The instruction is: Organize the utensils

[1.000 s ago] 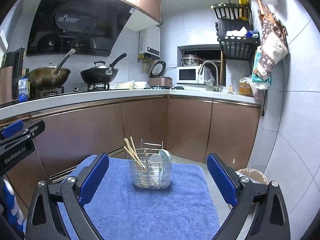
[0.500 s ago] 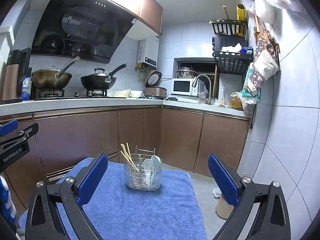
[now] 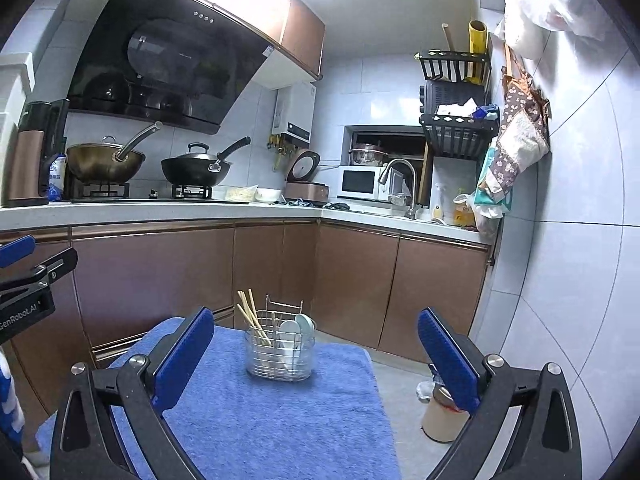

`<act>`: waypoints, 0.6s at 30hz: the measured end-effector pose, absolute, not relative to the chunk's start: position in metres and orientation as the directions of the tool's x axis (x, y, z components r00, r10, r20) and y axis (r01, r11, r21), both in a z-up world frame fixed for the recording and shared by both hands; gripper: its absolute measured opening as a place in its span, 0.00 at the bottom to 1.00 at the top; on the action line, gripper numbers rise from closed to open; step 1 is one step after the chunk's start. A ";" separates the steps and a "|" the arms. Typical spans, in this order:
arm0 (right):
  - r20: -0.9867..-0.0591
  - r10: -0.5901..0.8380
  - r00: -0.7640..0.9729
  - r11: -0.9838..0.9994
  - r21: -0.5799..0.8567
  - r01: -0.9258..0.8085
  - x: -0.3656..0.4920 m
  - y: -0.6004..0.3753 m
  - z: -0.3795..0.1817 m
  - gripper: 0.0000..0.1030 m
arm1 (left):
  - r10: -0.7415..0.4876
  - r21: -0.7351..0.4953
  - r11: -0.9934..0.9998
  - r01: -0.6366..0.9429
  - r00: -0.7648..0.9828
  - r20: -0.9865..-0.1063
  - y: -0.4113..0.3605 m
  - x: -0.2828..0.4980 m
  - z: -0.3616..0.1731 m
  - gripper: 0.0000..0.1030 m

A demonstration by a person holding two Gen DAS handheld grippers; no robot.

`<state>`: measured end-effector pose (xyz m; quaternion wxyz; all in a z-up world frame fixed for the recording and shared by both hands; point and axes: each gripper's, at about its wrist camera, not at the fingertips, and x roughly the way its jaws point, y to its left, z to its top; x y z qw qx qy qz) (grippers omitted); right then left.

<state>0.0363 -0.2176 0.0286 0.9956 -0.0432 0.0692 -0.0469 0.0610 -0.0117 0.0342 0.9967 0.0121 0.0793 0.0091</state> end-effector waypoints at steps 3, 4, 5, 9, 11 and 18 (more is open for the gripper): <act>-0.132 -0.101 0.986 0.992 -0.094 0.089 0.034 -0.217 0.029 1.00 | 0.003 0.011 1.000 -0.001 0.987 -0.163 -0.009 0.062 0.035 0.73; -0.132 -0.101 0.986 0.992 -0.093 0.089 0.034 -0.217 0.028 1.00 | -0.002 0.006 1.000 0.003 0.986 -0.166 -0.008 0.062 0.035 0.73; -0.131 -0.101 0.986 0.992 -0.093 0.089 0.032 -0.217 0.029 1.00 | -0.009 0.001 1.000 0.009 0.986 -0.167 -0.007 0.062 0.034 0.73; -0.132 -0.101 0.986 0.992 -0.094 0.089 0.033 -0.217 0.028 1.00 | -0.021 -0.007 1.000 0.020 0.985 -0.171 -0.006 0.063 0.033 0.73; -0.133 -0.101 0.986 0.992 -0.094 0.089 0.034 -0.216 0.028 1.00 | -0.019 -0.005 1.000 0.018 0.985 -0.170 -0.007 0.063 0.033 0.73; -0.145 -0.099 0.984 0.992 -0.097 0.085 0.034 -0.219 0.029 1.00 | -0.026 0.003 1.000 0.027 0.983 -0.180 -0.009 0.065 0.029 0.73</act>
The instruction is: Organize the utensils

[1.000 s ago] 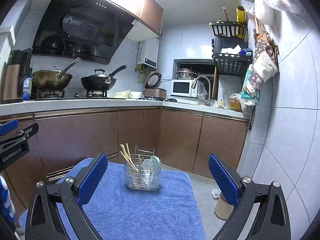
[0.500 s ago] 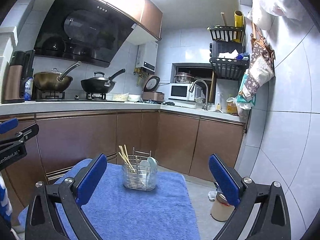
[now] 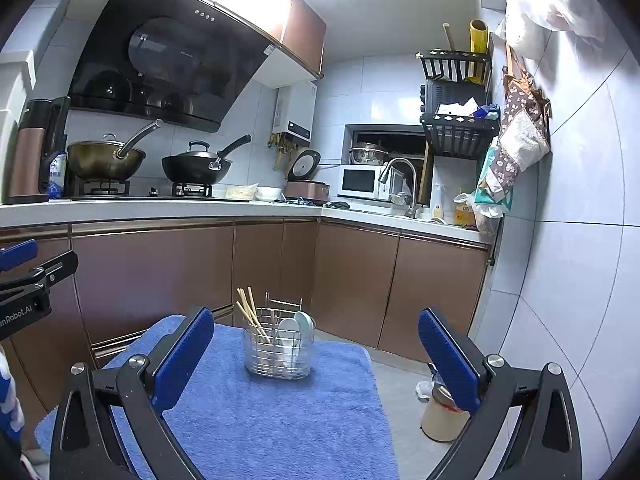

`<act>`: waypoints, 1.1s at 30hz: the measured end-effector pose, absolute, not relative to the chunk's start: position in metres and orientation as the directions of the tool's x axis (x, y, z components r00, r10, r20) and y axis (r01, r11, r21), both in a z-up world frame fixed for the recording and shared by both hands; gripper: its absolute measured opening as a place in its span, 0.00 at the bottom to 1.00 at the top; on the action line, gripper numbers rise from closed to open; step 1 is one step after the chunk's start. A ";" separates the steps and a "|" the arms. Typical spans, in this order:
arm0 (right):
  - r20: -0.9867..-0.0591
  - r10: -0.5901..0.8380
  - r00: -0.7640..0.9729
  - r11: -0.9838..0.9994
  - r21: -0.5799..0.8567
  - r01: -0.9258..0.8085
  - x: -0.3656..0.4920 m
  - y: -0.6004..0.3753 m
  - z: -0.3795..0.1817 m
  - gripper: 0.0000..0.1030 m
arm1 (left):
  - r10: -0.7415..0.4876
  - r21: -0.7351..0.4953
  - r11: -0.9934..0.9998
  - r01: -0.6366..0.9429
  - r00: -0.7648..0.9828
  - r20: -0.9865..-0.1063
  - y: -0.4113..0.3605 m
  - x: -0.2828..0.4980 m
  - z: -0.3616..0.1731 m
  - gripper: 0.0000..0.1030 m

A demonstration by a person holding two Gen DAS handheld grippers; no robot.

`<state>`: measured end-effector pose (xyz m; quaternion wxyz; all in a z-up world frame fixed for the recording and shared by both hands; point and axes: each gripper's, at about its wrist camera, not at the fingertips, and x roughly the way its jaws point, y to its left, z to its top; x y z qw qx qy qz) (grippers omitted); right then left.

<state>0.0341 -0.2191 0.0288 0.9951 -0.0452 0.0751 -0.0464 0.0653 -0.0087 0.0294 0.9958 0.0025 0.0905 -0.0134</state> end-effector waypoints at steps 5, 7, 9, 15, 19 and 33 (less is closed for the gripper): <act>-0.155 -0.096 0.983 0.992 -0.097 0.082 0.040 -0.219 0.027 1.00 | -0.028 0.004 1.000 0.029 0.983 -0.182 -0.010 0.066 0.028 0.73; -0.158 -0.094 0.983 0.992 -0.096 0.080 0.041 -0.220 0.026 1.00 | -0.026 0.003 1.000 0.027 0.983 -0.184 -0.010 0.067 0.027 0.73; -0.161 -0.092 0.983 0.992 -0.097 0.077 0.043 -0.220 0.025 1.00 | -0.024 0.000 1.000 0.024 0.982 -0.186 -0.010 0.067 0.026 0.73; -0.167 -0.088 0.982 0.992 -0.102 0.072 0.047 -0.218 0.022 1.00 | -0.017 -0.005 1.000 0.017 0.982 -0.190 -0.009 0.069 0.023 0.73; -0.170 -0.086 0.982 0.992 -0.101 0.070 0.049 -0.218 0.021 1.00 | -0.018 -0.005 1.000 0.018 0.981 -0.191 -0.008 0.069 0.023 0.73; -0.174 -0.084 0.981 0.992 -0.105 0.067 0.052 -0.216 0.017 1.00 | -0.013 -0.009 1.000 0.012 0.979 -0.203 -0.003 0.073 0.017 0.73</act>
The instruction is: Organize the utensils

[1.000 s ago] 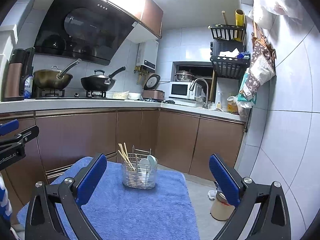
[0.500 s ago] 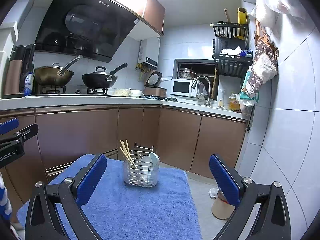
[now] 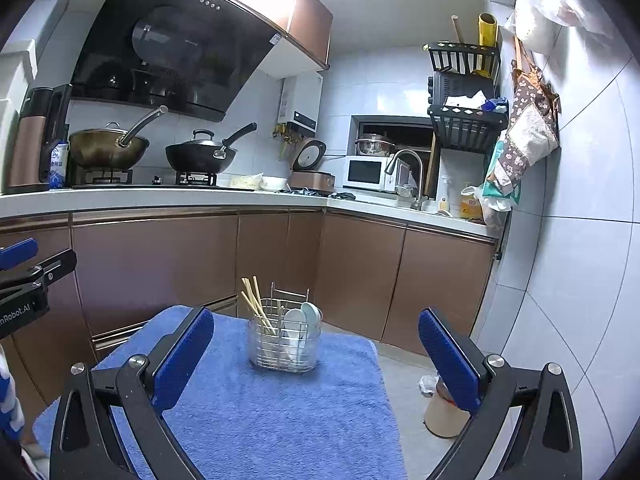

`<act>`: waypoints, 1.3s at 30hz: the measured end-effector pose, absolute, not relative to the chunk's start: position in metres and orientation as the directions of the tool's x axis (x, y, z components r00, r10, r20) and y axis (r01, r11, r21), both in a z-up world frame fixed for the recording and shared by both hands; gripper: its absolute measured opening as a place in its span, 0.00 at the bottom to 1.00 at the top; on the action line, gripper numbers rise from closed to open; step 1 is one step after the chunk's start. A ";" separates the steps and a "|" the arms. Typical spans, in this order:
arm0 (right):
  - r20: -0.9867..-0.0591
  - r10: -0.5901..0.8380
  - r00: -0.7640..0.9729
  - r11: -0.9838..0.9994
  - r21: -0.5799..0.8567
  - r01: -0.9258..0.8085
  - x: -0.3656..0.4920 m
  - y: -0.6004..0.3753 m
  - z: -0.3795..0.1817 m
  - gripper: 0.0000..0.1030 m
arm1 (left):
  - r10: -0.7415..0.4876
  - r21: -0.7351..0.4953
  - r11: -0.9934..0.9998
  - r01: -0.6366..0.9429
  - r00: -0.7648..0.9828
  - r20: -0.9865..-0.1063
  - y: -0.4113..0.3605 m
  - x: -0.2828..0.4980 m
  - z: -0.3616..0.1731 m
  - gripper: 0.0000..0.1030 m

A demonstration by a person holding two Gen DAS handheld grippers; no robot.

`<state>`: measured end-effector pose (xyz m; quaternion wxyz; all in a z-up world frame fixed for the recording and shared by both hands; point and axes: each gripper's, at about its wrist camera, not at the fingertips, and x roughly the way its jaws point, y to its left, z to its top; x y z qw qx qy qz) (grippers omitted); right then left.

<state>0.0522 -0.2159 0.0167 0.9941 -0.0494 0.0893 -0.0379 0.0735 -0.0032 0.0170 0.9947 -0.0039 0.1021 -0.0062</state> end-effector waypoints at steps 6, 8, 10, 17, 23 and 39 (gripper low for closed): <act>-0.174 -0.084 0.981 0.992 -0.105 0.066 0.052 -0.216 0.017 1.00 | -0.014 -0.011 1.000 0.012 0.979 -0.204 -0.002 0.074 0.017 0.73; -0.174 -0.084 0.981 0.992 -0.106 0.067 0.052 -0.216 0.017 1.00 | -0.014 -0.011 1.000 0.012 0.979 -0.203 -0.001 0.073 0.017 0.73; -0.174 -0.085 0.981 0.992 -0.106 0.067 0.052 -0.216 0.017 1.00 | -0.014 -0.012 1.000 0.012 0.979 -0.202 -0.001 0.073 0.017 0.73; -0.181 -0.080 0.980 0.993 -0.100 0.063 0.054 -0.216 0.014 1.00 | -0.014 -0.012 1.000 0.012 0.979 -0.203 -0.001 0.073 0.017 0.73; -0.194 -0.072 0.978 0.994 -0.089 0.056 0.056 -0.218 0.011 1.00 | -0.011 -0.013 1.000 0.008 0.978 -0.208 -0.001 0.073 0.017 0.73; -0.271 -0.039 0.962 0.998 -0.049 0.026 0.066 -0.226 0.000 1.00 | 0.017 -0.020 1.000 -0.023 0.964 -0.266 0.002 0.085 0.007 0.73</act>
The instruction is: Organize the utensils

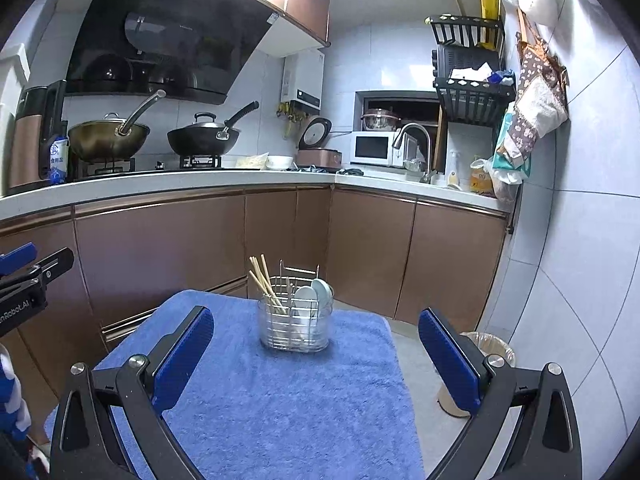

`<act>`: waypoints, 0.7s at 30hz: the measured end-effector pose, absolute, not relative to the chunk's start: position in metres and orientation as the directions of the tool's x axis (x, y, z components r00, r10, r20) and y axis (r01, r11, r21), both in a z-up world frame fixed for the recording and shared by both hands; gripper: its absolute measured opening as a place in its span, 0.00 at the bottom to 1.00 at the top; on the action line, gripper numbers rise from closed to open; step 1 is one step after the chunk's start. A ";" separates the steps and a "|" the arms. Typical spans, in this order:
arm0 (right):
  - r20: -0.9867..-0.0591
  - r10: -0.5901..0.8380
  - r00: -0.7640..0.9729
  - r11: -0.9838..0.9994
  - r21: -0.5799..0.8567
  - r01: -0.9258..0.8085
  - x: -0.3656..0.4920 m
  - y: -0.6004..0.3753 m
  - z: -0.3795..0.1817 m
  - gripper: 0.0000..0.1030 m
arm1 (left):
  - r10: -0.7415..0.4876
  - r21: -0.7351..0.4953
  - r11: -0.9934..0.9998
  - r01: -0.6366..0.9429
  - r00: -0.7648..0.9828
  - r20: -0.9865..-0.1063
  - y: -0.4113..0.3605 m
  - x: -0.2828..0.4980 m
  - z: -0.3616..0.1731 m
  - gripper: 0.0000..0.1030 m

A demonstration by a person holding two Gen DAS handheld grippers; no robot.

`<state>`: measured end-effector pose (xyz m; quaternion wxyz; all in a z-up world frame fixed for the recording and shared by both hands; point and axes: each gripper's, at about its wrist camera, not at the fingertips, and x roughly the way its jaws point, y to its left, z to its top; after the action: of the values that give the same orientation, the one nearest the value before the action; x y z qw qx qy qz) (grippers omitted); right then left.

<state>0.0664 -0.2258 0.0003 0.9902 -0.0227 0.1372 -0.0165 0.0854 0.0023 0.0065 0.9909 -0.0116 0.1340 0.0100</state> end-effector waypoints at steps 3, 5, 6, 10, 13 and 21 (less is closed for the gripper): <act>-0.291 -0.038 0.956 0.999 -0.044 0.027 0.071 -0.226 -0.001 1.00 | 0.026 -0.022 0.999 -0.033 0.959 -0.283 0.003 0.089 0.004 0.73; -0.306 -0.035 0.951 0.999 -0.036 0.025 0.074 -0.228 -0.002 1.00 | 0.018 -0.030 0.999 -0.028 0.956 -0.293 0.006 0.091 0.004 0.74; -0.311 -0.032 0.950 0.999 -0.032 0.023 0.075 -0.229 -0.003 1.00 | 0.011 -0.035 0.999 -0.023 0.955 -0.297 0.006 0.092 0.004 0.76; -0.328 -0.021 0.944 1.000 -0.017 0.017 0.078 -0.232 -0.005 1.00 | -0.003 -0.053 0.999 -0.014 0.953 -0.304 0.008 0.094 0.005 0.77; -0.350 -0.005 0.937 1.000 -0.004 0.004 0.082 -0.234 -0.005 1.00 | -0.006 -0.054 0.998 -0.011 0.950 -0.312 0.008 0.095 0.007 0.78; -0.408 0.150 0.901 0.986 0.131 -0.105 0.095 -0.239 -0.003 1.00 | 0.020 -0.025 0.999 -0.028 0.953 -0.303 0.003 0.093 0.009 0.79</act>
<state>0.0953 -0.2391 -0.0035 0.9734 0.0528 0.2131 0.0655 0.0935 0.0031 0.0091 0.9880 -0.0143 0.1534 0.0122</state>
